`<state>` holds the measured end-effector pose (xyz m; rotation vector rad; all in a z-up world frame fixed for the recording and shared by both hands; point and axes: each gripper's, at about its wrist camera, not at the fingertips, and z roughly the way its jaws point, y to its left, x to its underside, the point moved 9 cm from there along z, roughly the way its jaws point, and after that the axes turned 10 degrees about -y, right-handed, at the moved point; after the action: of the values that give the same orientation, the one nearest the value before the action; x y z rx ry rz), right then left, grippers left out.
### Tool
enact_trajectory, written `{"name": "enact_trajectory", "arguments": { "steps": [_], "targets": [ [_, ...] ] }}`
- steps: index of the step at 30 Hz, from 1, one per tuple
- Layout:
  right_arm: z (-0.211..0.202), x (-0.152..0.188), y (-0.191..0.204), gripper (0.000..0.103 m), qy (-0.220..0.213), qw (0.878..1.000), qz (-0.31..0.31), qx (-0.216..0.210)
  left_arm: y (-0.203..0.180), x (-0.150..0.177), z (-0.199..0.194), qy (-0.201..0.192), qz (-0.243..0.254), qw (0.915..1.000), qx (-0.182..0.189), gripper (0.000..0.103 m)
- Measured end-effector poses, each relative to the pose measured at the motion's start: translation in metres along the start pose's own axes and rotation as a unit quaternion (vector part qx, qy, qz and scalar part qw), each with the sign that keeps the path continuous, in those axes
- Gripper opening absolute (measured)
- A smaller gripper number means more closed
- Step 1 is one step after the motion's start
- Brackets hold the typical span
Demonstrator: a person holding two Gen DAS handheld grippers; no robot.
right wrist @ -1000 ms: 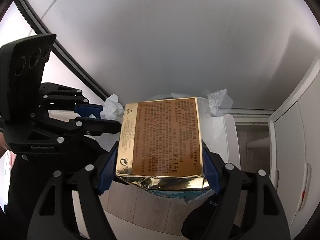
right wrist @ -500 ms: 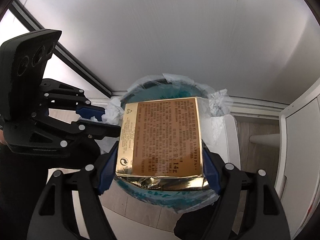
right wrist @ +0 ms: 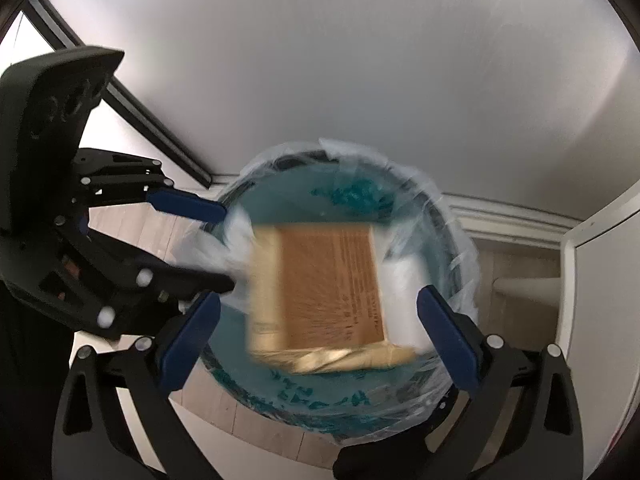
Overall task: Collect trash
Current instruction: 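Open both grippers to drop the tissue and gold packet into the bin, then move both open tools back over the nightstand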
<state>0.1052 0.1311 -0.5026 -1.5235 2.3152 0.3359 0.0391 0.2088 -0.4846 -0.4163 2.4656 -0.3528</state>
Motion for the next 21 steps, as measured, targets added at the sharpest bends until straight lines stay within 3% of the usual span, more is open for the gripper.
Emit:
{"name": "enact_trajectory", "arguments": {
  "steps": [2, 5, 21],
  "targets": [
    [-0.004, -0.001, -0.003, 0.096, -0.01, 1.0, 0.0, 0.006, 0.001, -0.001, -0.001, -0.004, 0.006, 0.9999, -0.008, 0.088],
    [-0.016, -0.004, -0.009, 0.096, -0.021, 1.0, 0.003, 0.02, -0.003, -0.005, -0.007, -0.014, 0.014, 0.9998, -0.009, 0.096],
    [-0.09, -0.026, -0.015, 0.096, -0.081, 0.996, 0.026, 0.037, -0.034, -0.031, -0.053, -0.054, 0.045, 0.9974, -0.015, 0.097]
  ]
}}
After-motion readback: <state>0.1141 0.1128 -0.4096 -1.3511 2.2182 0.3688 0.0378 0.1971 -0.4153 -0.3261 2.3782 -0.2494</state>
